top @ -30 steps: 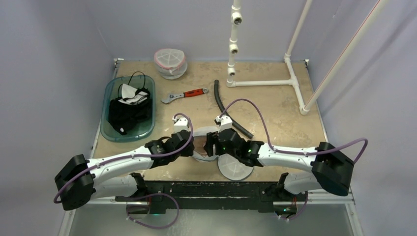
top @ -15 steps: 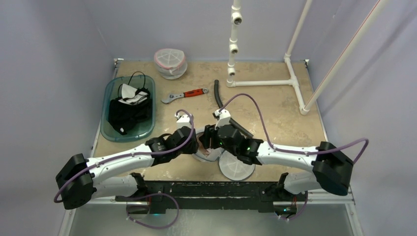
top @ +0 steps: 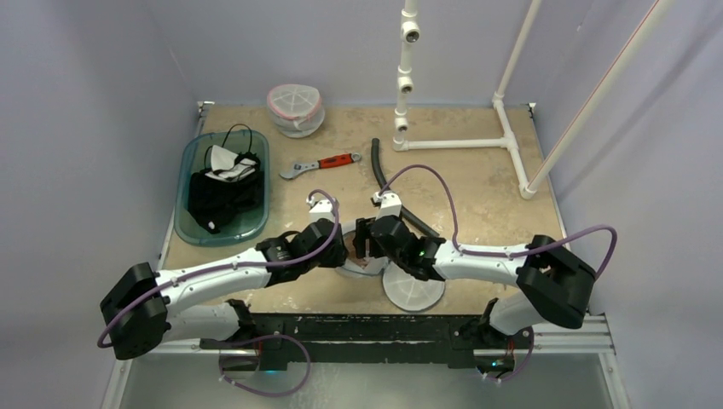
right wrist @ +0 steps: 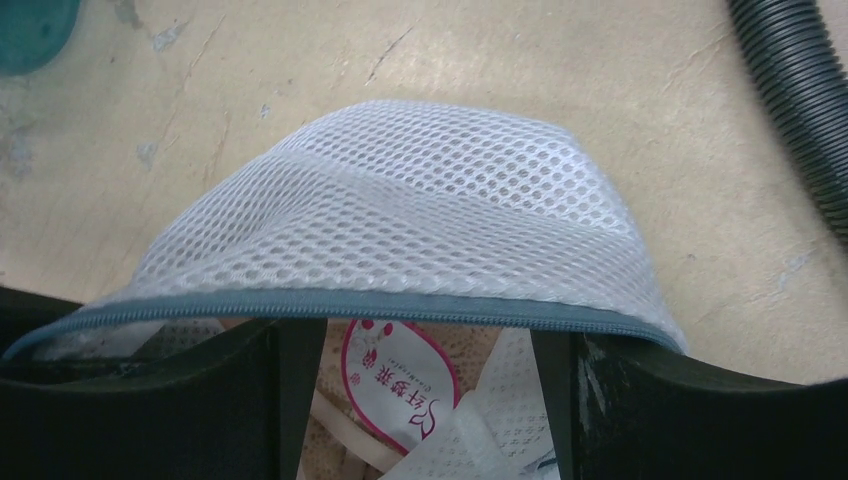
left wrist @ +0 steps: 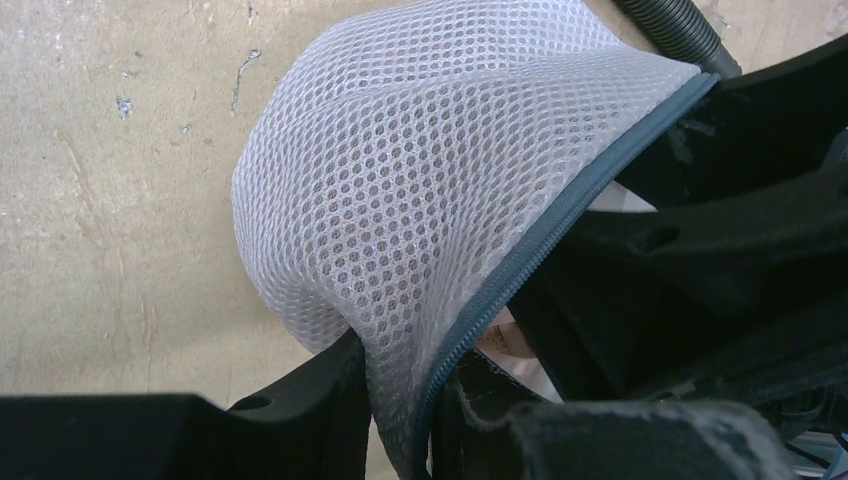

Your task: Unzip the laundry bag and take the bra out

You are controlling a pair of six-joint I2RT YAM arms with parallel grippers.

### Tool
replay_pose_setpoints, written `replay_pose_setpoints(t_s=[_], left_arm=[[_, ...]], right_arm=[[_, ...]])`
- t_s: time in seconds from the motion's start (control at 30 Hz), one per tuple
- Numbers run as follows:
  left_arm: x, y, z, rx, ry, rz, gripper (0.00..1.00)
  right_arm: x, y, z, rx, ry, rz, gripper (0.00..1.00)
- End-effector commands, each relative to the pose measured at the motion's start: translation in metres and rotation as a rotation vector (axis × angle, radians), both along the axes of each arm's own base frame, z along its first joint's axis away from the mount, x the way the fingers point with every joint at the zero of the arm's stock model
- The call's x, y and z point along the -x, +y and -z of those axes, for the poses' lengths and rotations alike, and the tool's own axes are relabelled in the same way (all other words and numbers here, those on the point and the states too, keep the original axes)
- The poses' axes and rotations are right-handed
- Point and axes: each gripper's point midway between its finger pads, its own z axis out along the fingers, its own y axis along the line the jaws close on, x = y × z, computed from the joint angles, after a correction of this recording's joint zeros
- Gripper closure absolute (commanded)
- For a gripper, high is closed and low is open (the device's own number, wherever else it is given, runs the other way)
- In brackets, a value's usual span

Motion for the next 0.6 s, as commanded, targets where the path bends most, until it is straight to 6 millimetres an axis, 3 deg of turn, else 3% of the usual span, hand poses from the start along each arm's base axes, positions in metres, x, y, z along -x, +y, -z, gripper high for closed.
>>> replay_pose_setpoints(t_s=[0.0, 0.3, 0.37, 0.57], left_arm=[[-0.004, -0.016, -0.014, 0.067, -0.012, 0.003, 0.78], [-0.002, -0.018, -0.006, 0.069, 0.004, 0.008, 0.78], [-0.001, -0.019, -0.004, 0.071, 0.011, 0.013, 0.78], [-0.001, -0.027, -0.008, 0.106, 0.013, 0.026, 0.78]], right_arm=[[-0.014, -0.01, 0.003, -0.004, -0.005, 0.062, 0.23], [-0.016, -0.008, 0.01, -0.049, 0.02, 0.039, 0.21], [-0.022, -0.012, 0.0, -0.055, -0.026, 0.07, 0.22], [-0.016, -0.002, -0.045, -0.14, -0.132, -0.002, 0.23]])
